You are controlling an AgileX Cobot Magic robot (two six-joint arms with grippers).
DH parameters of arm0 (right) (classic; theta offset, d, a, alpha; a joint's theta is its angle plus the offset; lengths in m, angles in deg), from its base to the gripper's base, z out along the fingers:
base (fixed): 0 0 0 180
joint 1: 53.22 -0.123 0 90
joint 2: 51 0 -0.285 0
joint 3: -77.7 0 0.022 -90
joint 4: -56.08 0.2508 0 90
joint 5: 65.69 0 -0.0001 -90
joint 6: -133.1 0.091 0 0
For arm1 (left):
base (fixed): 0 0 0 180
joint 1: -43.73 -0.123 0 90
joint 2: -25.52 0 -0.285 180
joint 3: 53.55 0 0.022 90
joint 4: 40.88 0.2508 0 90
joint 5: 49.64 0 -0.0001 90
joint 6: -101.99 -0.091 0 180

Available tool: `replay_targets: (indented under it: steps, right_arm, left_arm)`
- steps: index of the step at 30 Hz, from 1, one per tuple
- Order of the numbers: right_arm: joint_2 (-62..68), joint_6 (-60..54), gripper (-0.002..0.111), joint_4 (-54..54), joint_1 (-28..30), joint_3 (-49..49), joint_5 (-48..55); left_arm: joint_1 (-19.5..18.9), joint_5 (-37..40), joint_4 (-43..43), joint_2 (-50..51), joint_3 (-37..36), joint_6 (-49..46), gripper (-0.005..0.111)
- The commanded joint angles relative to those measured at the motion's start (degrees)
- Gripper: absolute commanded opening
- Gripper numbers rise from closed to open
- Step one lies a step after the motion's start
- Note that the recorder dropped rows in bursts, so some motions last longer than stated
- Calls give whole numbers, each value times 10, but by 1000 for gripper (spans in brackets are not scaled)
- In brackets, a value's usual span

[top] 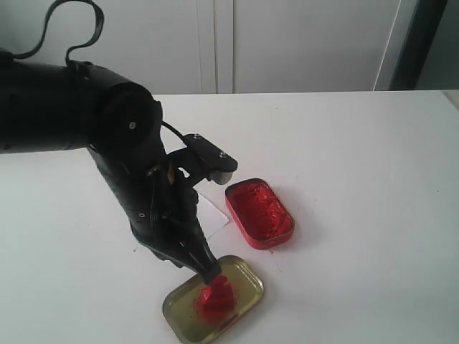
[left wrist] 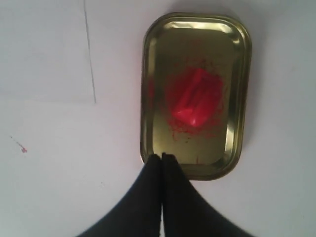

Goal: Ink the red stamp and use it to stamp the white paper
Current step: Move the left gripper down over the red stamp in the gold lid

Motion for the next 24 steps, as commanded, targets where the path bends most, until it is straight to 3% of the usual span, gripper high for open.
replay_targets:
  steps: [1,9,20,24]
  right_arm:
    - [-2,0,0,-3,0,3,-8]
    - [-2,0,0,-3,0,3,-8]
    - [-2,0,0,-3,0,3,-8]
    - [-2,0,0,-3,0,3,-8]
  left_arm:
    - [4,22,-41,20,25,-68,0]
    - [4,67,-117,67,89,-238,0]
    - [4,77,-113,76,100,-280,1]
    - [4,75,-101,76,100,-279,18]
